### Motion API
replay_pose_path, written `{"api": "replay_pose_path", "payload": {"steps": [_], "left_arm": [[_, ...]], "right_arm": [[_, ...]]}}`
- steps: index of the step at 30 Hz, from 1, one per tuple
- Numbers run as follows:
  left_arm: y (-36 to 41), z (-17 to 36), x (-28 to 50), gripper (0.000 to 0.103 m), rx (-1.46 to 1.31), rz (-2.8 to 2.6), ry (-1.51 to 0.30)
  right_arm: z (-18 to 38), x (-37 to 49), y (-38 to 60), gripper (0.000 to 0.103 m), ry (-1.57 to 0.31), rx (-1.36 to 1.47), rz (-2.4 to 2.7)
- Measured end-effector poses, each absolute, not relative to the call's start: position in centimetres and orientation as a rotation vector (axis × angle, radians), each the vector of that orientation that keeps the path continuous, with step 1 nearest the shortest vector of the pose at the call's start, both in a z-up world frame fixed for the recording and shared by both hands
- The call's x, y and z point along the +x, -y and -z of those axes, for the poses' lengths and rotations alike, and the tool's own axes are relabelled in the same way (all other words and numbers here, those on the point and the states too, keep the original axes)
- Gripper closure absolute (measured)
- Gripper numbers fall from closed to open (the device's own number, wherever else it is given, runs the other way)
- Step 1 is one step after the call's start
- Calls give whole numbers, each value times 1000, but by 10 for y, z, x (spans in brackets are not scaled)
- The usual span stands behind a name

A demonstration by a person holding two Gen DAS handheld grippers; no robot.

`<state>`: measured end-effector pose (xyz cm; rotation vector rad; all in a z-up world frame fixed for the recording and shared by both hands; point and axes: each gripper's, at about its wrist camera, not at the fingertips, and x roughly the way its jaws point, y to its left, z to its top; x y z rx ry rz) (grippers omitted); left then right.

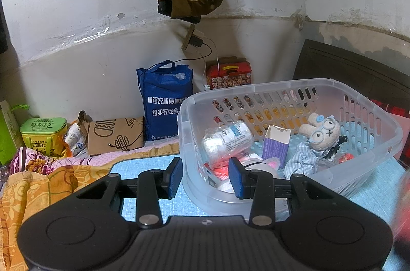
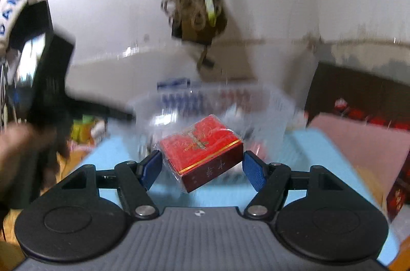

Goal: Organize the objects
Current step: 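Carry the red box over the basket and release it inside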

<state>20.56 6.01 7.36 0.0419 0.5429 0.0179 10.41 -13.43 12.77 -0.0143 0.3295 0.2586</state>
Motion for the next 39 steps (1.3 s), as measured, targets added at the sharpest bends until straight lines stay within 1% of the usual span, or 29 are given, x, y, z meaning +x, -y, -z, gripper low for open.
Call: {"api": "replay_pose_path", "payload": {"steps": [4, 7, 10, 15, 16, 17, 18, 25, 28, 39], "left_arm": [[-60, -74, 206, 59, 41, -18, -543], [-60, -73, 205, 59, 39, -17, -543], [-60, -73, 206, 59, 39, -16, -544], [-60, -72, 206, 59, 39, -15, -543], [-60, -72, 206, 59, 39, -16, -543], [-60, -72, 207, 59, 40, -16, -543], [-60, -72, 207, 59, 40, -16, -543], [-60, -72, 207, 59, 40, -17, -543], [-59, -72, 208, 59, 42, -17, -543], [-59, -73, 209, 59, 42, -21, -542]], "right_arm": [[-168, 131, 138, 31, -253, -31, -292], [-187, 177, 136, 31, -278, -26, -375], [-192, 222, 131, 31, -336, -18, -415], [-178, 255, 110, 29, -388, -64, -458], [-175, 255, 110, 25, -392, -59, -481], [-171, 259, 109, 9, -400, -52, -495], [-168, 262, 109, 0, -400, -50, -485], [-157, 254, 142, 0, -396, 35, -436], [-156, 240, 151, 0, -376, 20, -417], [-151, 239, 151, 0, -391, -32, -431]]}}
